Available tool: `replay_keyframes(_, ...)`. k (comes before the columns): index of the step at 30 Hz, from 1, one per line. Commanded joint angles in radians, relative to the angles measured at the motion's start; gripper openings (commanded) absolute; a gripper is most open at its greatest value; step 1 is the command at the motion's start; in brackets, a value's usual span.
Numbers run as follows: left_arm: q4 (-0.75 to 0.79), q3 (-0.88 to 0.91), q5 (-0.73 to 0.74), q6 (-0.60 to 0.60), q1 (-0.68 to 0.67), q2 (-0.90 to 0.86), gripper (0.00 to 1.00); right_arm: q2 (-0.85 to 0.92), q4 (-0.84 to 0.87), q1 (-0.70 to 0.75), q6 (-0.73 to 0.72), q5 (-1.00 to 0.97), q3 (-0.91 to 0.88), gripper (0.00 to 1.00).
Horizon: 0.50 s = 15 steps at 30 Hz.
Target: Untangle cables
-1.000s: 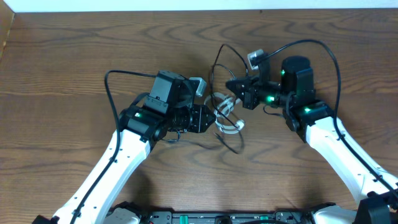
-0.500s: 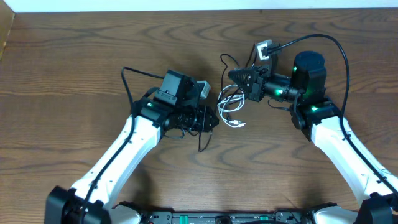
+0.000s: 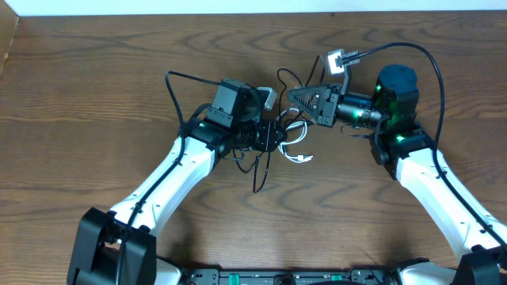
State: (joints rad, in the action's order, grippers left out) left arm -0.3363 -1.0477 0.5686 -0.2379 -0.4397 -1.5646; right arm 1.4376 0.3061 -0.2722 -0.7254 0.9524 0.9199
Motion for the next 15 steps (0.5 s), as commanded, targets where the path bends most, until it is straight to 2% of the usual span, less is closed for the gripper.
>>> replay_keyframes(1, 0.005, -0.002, -0.035, 0.105, 0.002, -0.018, 0.42, -0.02, 0.051, 0.002, -0.097, 0.054, 0.008, 0.01)
replay_keyframes(15, 0.01, -0.002, -0.11, 0.111, 0.002, -0.019, 0.42, -0.02, 0.246, 0.002, -0.251, 0.124, 0.008, 0.01)
